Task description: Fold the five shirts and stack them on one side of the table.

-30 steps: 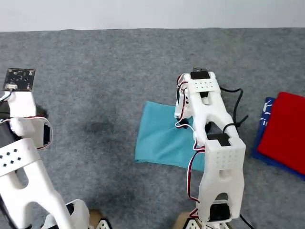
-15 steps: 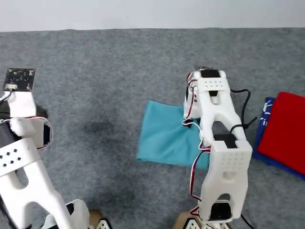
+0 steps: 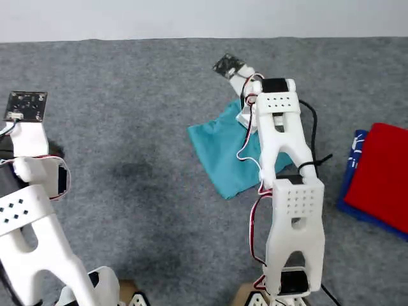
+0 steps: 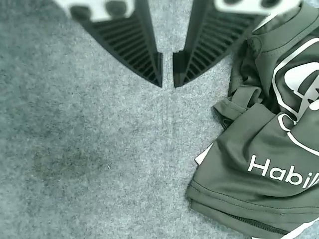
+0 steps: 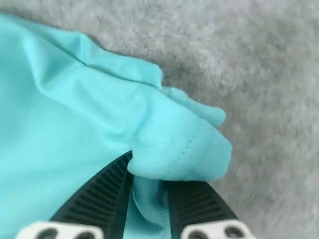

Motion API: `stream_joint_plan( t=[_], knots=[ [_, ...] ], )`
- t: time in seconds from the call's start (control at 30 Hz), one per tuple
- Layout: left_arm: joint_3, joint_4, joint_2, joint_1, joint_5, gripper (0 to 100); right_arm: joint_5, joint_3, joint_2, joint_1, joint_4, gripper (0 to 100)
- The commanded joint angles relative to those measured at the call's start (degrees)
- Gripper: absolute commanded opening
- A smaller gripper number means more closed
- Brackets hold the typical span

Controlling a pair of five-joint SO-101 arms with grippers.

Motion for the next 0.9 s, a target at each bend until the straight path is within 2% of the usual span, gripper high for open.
stream_joint_plan(
  t=[0.0,0.1,0.27,0.37,0.57,0.87],
  knots=[
    [-1.6,0.5,-1.1,-0.1,-0.5,5,2.2,-10.1,2.2,-0.3,0.1,3.2],
    [-0.9,0.5,-1.2,-0.1,-0.5,5,-0.1,-16.2,3.7,-0.1,3.7,11.3],
    [0.7,0.5,-1.6,-0.1,-0.5,5,-18.8,-24.6,3.9,0.4,8.0,23.3],
    [0.7,0.5,-1.6,-0.1,-0.5,5,-27.2,-27.3,4.0,0.9,11.9,28.1],
    [0.7,0.5,-1.6,-0.1,-0.5,5,-39.1,-29.7,3.6,0.9,18.8,28.6],
    [0.7,0.2,-1.6,0.0,-0.5,5,-65.9,-31.2,3.6,-0.2,26.5,28.8]
  ],
)
